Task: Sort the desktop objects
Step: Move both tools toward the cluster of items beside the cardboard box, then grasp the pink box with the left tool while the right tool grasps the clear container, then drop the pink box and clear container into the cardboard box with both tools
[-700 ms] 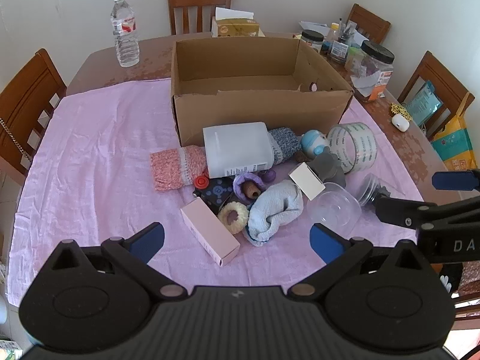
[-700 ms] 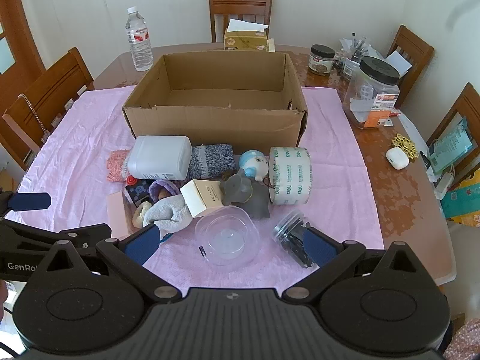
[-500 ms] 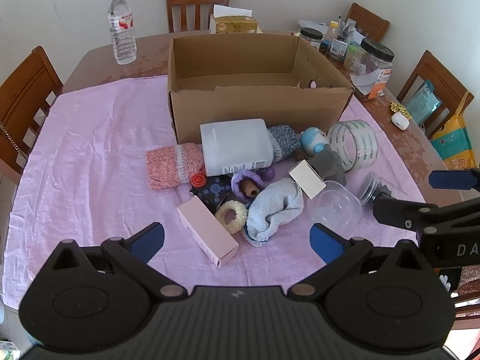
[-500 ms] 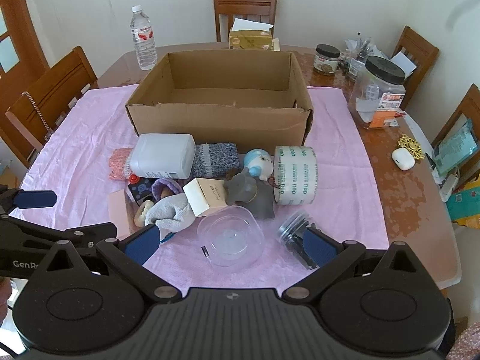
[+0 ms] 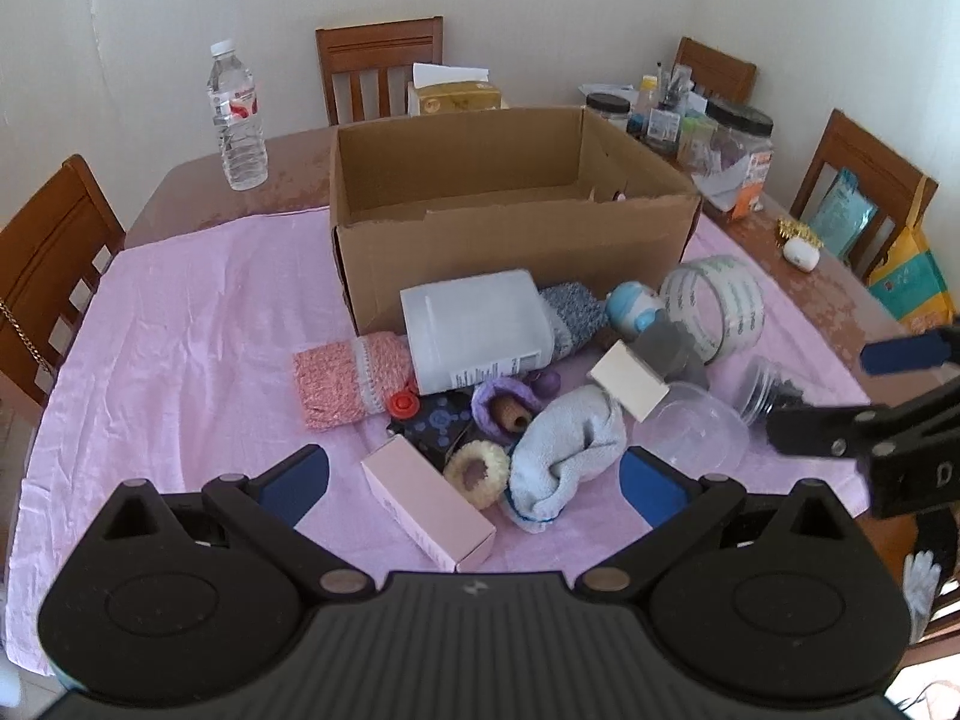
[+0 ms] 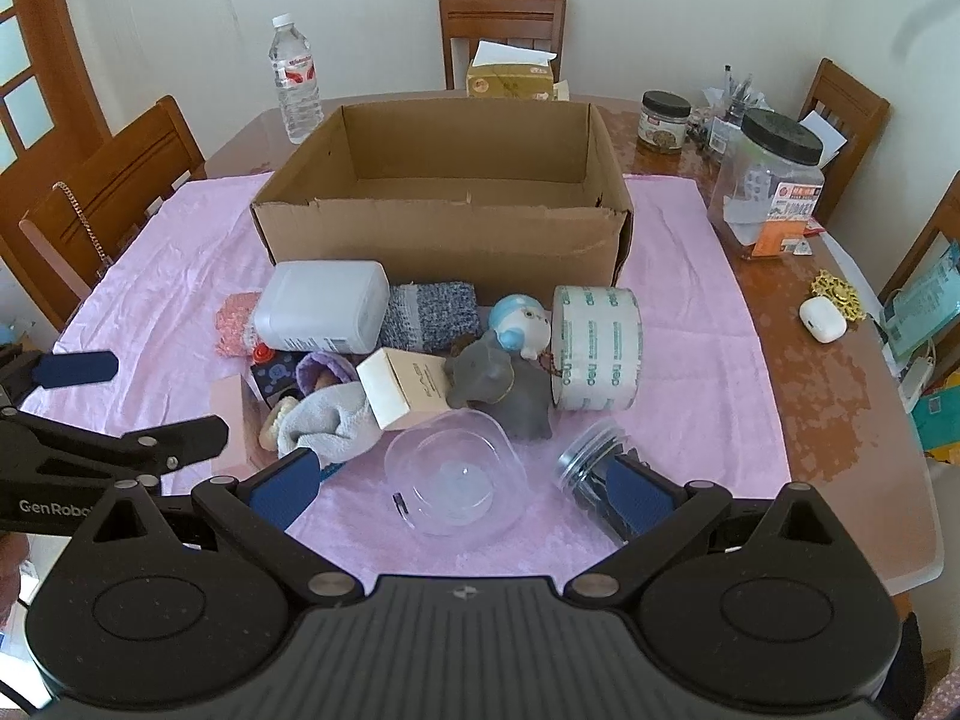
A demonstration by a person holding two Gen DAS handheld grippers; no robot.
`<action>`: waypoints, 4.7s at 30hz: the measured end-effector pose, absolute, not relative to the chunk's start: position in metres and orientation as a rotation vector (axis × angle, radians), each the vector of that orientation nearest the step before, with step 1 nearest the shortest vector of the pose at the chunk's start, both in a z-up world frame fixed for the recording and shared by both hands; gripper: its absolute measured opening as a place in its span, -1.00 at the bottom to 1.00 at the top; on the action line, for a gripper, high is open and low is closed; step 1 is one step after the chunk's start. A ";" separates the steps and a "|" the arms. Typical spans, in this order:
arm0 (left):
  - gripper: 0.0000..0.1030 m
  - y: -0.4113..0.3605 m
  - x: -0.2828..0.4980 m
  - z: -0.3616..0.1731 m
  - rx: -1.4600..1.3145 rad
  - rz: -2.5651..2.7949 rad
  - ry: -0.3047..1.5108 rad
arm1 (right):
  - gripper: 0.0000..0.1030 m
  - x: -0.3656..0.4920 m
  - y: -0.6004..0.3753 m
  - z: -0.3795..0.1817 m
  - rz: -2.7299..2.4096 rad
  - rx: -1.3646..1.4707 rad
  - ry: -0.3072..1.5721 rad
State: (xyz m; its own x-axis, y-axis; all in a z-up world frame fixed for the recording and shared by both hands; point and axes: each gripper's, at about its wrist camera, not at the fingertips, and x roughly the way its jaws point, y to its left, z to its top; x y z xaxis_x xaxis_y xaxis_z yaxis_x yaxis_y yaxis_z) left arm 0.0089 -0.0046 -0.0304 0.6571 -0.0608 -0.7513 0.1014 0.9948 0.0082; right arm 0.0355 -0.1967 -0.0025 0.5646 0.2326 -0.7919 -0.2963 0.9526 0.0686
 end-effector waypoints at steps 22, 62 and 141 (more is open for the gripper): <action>0.99 0.009 0.014 -0.056 0.146 -0.180 0.884 | 1.00 0.053 -0.214 -0.033 0.511 -0.166 0.950; 0.65 0.029 0.059 -0.121 0.429 -0.606 0.965 | 1.00 0.085 -0.160 -0.082 0.574 -0.391 1.034; 0.63 0.012 0.115 -0.018 0.258 -0.437 0.770 | 0.56 0.129 -0.164 0.011 0.578 -0.380 0.956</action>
